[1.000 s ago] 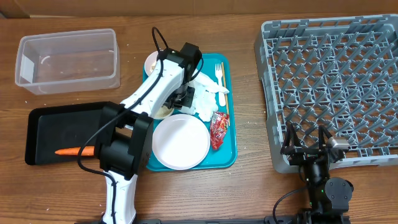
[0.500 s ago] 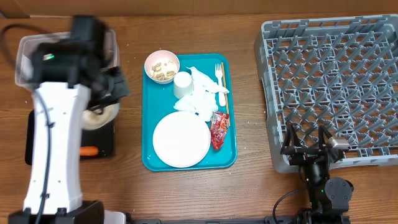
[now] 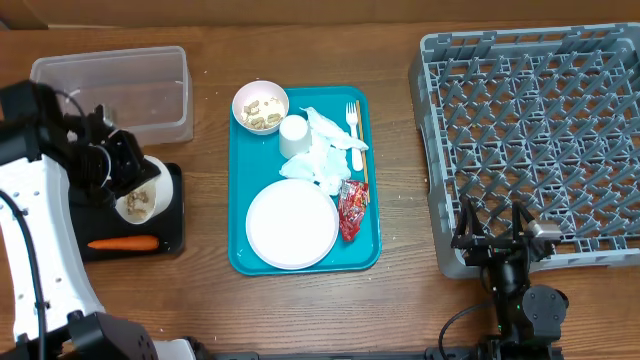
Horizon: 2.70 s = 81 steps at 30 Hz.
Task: Sort waste into correct bins and load items into the dishwasher rack
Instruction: 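Tip the bowl over the black tray to dump the shells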
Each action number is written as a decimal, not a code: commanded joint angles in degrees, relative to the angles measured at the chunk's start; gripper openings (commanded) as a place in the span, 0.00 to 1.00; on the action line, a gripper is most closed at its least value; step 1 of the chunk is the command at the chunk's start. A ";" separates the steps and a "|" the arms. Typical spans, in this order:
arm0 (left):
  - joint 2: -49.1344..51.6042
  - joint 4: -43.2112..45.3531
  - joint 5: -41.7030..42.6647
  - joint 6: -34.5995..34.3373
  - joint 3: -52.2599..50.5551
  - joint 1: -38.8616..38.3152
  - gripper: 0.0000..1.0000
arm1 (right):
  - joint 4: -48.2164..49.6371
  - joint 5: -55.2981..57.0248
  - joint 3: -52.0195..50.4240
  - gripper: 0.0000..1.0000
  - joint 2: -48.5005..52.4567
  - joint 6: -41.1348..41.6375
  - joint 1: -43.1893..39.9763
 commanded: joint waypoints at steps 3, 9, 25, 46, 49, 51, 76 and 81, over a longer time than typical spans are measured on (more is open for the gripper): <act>-0.63 9.73 19.76 9.29 -12.15 9.38 0.04 | 0.26 0.35 -0.59 1.00 -0.46 0.04 -0.37; 0.13 14.88 29.94 14.36 -19.52 17.84 0.04 | 0.26 0.35 -0.59 1.00 -0.46 0.04 -0.37; 14.73 18.08 47.69 24.04 -21.18 25.86 0.04 | 0.26 0.33 -0.59 1.00 -0.46 0.04 -0.37; 14.73 20.70 55.25 20.02 -21.18 26.56 0.04 | 0.26 0.35 -0.59 1.00 -0.46 0.04 -0.37; 14.73 22.58 51.01 20.41 -21.18 26.56 0.04 | 0.24 0.35 -0.59 1.00 -0.46 0.04 -0.37; 14.73 20.81 49.16 17.64 -21.18 26.64 0.04 | 0.26 0.35 -0.59 1.00 -0.46 0.04 -0.37; 14.67 16.74 50.12 22.99 -21.16 26.49 0.04 | 0.26 0.35 -0.59 1.00 -0.46 0.04 -0.37; 14.25 12.90 48.00 24.24 -20.87 26.45 0.09 | 0.24 0.35 -0.59 1.00 -0.46 0.04 -0.37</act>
